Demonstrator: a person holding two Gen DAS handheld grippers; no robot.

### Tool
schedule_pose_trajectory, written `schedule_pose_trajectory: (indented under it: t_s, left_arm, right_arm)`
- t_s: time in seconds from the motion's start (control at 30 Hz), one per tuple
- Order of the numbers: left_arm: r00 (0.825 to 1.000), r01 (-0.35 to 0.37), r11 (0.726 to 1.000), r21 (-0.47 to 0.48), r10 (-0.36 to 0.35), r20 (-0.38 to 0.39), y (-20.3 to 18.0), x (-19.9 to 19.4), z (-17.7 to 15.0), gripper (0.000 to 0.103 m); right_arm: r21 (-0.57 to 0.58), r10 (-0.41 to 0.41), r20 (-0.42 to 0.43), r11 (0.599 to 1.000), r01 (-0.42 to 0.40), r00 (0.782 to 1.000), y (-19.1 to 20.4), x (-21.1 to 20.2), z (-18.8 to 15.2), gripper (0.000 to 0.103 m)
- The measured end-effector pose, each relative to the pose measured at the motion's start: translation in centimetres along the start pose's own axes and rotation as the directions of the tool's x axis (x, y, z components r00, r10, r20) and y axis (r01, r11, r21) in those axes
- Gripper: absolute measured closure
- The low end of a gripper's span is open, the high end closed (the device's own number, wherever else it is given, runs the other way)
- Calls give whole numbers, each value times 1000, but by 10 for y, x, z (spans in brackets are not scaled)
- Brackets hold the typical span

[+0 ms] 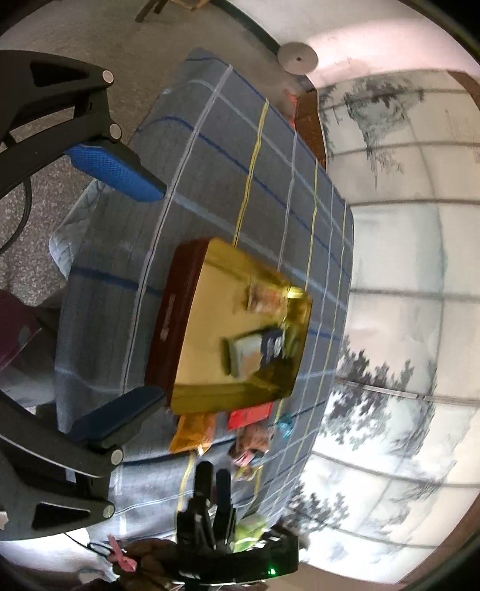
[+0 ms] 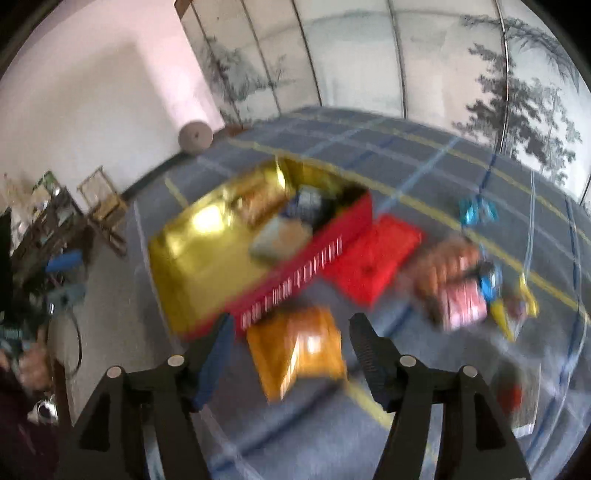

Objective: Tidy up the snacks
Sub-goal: 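Move the right gripper to the orange chip bag and grasp it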

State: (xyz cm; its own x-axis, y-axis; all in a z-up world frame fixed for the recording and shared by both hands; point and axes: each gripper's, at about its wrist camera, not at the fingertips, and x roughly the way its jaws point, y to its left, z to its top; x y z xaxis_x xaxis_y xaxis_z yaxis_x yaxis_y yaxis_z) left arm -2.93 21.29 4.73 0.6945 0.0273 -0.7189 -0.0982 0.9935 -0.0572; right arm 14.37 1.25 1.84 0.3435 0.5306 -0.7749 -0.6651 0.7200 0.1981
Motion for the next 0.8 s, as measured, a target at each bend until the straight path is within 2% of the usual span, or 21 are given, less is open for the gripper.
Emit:
schedule_pose_trajectory:
  t_s: [0.1,0.17,0.3,0.47,0.53,0.63,0.67,0.7,0.73,0.77,0.8]
  left_arm:
    - [1000,8,999,31,-8,1,-12,-2,0,4]
    - [1000,4,999,51,-4,10,-19,-6,0,4]
    - [1000,1,998,61,-1,4,-23,-5,1,4]
    - [1000,2,998,65,0,-21,-26,4,1,4]
    - [1000,1,997,72,1,-28,-29,5,0,4]
    - [999,-5,997,80,8,-33,-33,7,-1,4]
    - [999,-6,997,82,9,-36,-34,7,0,4]
    - [999,-4,997,81,8,-40,-36,8,0,4]
    - [999,-2,997,82,5,-44,-37,9,0,4]
    - [999,1,996,84,3,-51,-39,10,0,4]
    - [999,4,996,88,1,-54,-41,9,0,4]
  right_arm:
    - [-96,-34,-31,995,30,999,11,10,-6,28]
    - [-137,-33,-50,990,26,998,16,19,-4,28]
    - [-268,-103,-81,960,77,991,23,38,-3,28]
    - [-299,-95,-145,953,48,985,17,63,3,28]
    - [-267,-30,-178,964,-19,984,12,70,7,28]
    - [-230,-7,-200,972,-40,980,7,79,6,26]
    - [-223,9,-190,973,-52,982,7,77,6,31]
    - [-223,-5,-176,974,-35,984,8,75,4,43]
    - [-225,-34,-162,974,-4,986,9,72,2,47]
    - [-219,-42,-156,976,7,987,10,69,0,57]
    - [-196,-48,-139,980,20,989,10,61,-6,61]
